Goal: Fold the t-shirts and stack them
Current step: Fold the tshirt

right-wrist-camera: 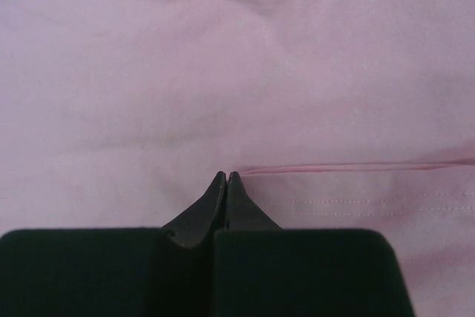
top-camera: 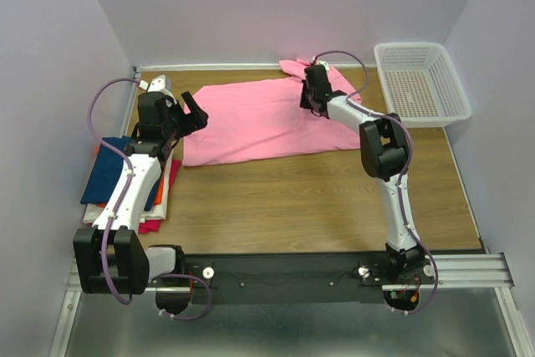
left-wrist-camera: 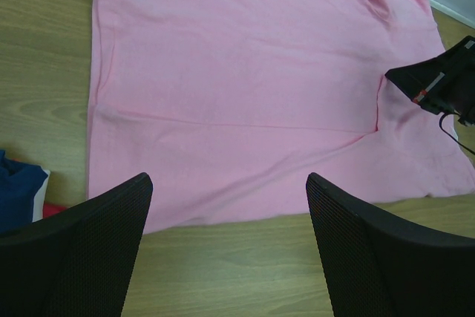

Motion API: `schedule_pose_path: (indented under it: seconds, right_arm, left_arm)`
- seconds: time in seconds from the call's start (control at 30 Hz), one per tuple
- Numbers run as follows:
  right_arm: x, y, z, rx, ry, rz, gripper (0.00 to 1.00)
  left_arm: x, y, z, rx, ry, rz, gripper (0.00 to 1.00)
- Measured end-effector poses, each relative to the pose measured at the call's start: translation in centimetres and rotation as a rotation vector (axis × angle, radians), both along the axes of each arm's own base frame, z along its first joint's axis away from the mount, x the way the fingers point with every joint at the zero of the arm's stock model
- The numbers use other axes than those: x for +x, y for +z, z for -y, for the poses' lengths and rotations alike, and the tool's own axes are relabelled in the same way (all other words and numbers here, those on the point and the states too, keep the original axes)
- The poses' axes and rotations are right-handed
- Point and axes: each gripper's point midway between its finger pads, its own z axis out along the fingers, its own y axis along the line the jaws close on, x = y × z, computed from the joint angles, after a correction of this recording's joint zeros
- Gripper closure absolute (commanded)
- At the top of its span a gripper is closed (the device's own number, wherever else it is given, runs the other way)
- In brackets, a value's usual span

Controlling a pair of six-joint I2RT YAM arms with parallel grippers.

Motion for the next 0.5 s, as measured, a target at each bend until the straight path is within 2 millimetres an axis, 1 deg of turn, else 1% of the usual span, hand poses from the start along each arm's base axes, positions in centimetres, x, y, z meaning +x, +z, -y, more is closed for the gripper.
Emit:
schedule_pose_path:
  seconds: [0.5]
  right_arm:
    - [-0.8, 0.0, -2.0, -0.016, 0.056, 0.002, 1.0]
  left_arm:
    - [0.0, 0.0, 0.0, 0.0, 0.0, 0.0, 0.08]
